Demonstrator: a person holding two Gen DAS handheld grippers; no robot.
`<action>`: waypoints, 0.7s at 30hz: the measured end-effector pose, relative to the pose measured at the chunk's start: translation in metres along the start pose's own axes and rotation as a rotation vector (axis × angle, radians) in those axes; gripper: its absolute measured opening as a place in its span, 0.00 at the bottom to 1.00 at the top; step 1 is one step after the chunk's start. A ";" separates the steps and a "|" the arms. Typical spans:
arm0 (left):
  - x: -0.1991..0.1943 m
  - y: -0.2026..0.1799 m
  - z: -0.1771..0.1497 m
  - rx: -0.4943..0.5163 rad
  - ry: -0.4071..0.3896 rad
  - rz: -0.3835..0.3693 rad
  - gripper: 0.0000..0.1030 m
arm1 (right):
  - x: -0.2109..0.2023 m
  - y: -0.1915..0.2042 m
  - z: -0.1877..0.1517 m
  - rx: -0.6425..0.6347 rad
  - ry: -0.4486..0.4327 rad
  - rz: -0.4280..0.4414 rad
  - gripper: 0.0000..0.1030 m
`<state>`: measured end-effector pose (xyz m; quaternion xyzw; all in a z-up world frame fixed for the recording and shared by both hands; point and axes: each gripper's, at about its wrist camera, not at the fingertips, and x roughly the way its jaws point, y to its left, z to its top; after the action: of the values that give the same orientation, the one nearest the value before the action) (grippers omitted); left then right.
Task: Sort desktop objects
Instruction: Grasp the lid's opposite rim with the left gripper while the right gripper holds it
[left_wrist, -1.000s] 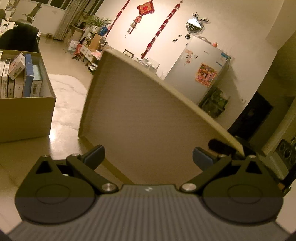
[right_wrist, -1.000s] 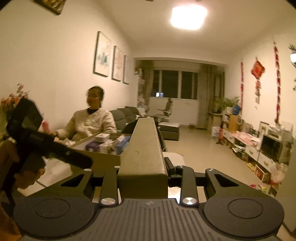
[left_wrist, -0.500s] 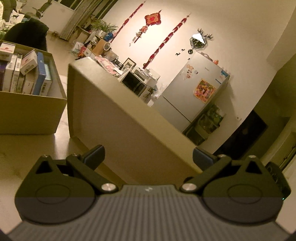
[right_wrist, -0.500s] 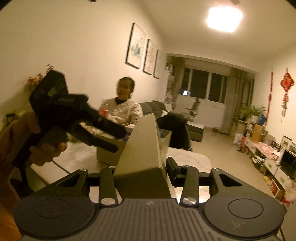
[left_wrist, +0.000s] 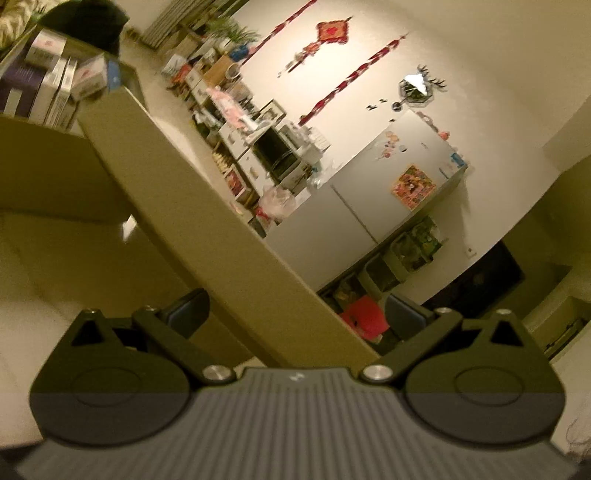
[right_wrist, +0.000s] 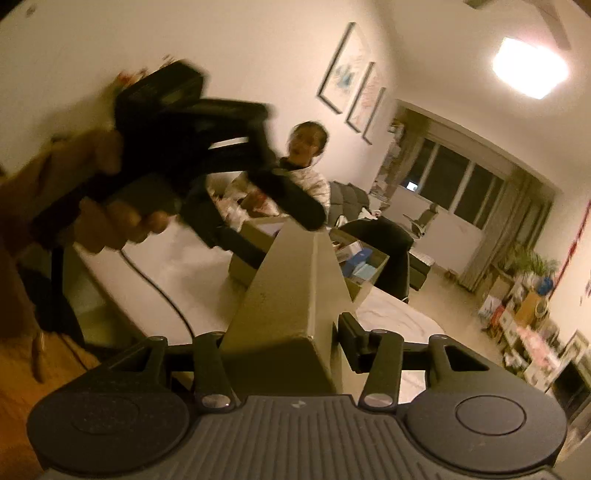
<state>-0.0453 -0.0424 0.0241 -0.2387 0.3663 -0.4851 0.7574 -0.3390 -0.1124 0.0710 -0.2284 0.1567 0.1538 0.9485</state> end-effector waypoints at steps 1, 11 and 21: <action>0.002 0.001 0.000 -0.009 0.005 0.002 0.97 | 0.002 0.005 0.000 -0.020 0.003 0.001 0.50; 0.009 0.012 -0.003 -0.096 0.032 0.035 0.54 | 0.005 0.029 -0.010 -0.091 0.022 0.017 0.56; 0.002 0.040 -0.006 -0.194 0.025 0.055 0.54 | 0.014 0.026 -0.026 -0.017 0.091 0.133 0.80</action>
<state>-0.0271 -0.0279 -0.0094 -0.2948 0.4275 -0.4291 0.7391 -0.3415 -0.0999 0.0336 -0.2322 0.2133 0.2072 0.9261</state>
